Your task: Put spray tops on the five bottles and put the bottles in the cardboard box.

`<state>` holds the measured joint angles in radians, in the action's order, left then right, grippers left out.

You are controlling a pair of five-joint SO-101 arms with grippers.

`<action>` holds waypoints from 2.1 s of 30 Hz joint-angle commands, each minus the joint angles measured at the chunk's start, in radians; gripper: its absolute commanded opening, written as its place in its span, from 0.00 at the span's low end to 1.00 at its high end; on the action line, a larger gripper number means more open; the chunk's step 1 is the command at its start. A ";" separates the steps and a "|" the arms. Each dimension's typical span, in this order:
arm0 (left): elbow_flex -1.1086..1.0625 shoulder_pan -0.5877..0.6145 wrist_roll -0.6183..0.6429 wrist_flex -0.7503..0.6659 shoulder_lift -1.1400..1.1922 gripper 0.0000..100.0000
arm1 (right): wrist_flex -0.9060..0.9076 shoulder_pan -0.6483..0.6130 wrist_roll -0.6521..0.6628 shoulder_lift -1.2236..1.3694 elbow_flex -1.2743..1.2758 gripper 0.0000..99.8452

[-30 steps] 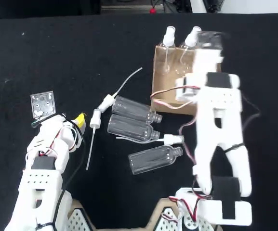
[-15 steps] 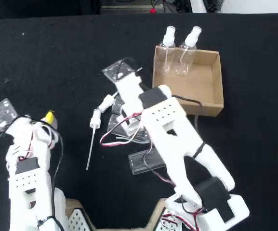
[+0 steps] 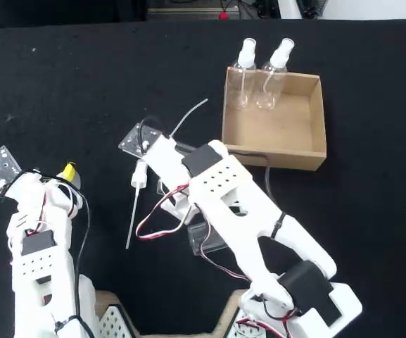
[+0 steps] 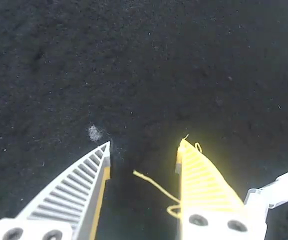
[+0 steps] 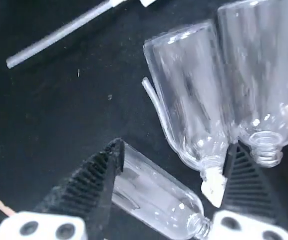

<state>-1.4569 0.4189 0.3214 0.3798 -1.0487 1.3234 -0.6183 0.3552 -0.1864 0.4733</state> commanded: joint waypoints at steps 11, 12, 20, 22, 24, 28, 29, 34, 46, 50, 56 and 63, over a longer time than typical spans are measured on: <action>0.047 0.005 0.009 -0.023 -0.008 0.21 | -0.184 0.003 0.072 0.124 0.068 0.27; 0.047 0.005 0.009 -0.023 -0.008 0.21 | -0.183 0.003 0.072 0.130 0.058 0.27; 0.047 0.005 0.008 -0.023 -0.008 0.21 | -0.196 0.002 0.078 0.145 0.061 0.18; 0.047 0.005 0.008 -0.023 -0.008 0.21 | -0.196 0.000 0.072 0.154 0.064 0.20; 0.047 0.005 0.008 -0.023 -0.008 0.21 | -0.199 0.000 0.072 0.171 0.064 0.22; 0.047 0.005 0.008 -0.023 -0.008 0.21 | -0.204 0.000 0.072 0.226 0.054 0.22; 0.047 0.005 0.008 -0.023 -0.008 0.21 | -0.210 0.000 0.072 0.236 0.051 0.22; 0.047 0.005 0.008 -0.023 -0.008 0.21 | -0.204 0.005 0.049 0.229 0.019 0.16; 0.047 0.005 0.006 -0.023 -0.008 0.21 | 0.275 0.298 0.038 -0.139 -0.217 0.07; 0.047 0.005 0.006 -0.023 -0.008 0.21 | 0.445 0.586 0.301 -0.185 -0.268 0.07; 0.047 0.005 0.008 -0.023 -0.008 0.21 | 0.354 1.126 0.881 -0.213 -0.159 0.07; 0.039 0.005 0.009 -0.046 -0.008 0.21 | 0.117 1.490 1.338 -0.206 0.096 0.07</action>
<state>-1.4569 0.4189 0.3214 0.3736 -1.0487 1.5904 0.6997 1.4722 -0.3537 0.4503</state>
